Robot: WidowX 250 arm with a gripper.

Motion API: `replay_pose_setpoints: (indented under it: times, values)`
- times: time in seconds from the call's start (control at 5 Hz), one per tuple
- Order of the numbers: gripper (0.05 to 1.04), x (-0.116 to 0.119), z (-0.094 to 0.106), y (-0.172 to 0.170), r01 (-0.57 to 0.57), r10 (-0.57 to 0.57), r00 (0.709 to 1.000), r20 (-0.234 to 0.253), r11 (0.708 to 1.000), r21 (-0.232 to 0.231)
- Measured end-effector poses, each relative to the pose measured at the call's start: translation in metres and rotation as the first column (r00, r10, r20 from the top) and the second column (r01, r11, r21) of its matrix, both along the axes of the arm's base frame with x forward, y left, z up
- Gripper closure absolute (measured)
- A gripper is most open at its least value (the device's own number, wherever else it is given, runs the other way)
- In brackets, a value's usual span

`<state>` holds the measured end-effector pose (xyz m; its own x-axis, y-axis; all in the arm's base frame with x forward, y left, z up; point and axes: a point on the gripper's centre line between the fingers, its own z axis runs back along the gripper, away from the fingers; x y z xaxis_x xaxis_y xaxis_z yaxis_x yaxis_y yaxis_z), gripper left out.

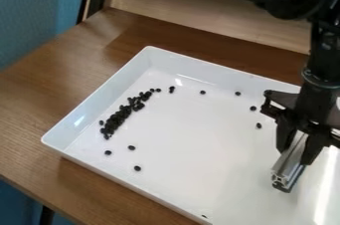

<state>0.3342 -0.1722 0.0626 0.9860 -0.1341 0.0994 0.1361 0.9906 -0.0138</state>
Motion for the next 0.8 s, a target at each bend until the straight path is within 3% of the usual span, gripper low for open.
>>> replay_pose_setpoints:
  times: [0.2, 0.8]
  values:
    - [0.717, -0.009, -0.015, 0.02, -0.007, 0.008, 0.999, -0.051, 1.0, 0.025]
    - [0.717, 0.006, -0.013, 0.055, -0.105, 0.105, 0.994, -0.021, 0.994, 0.004]
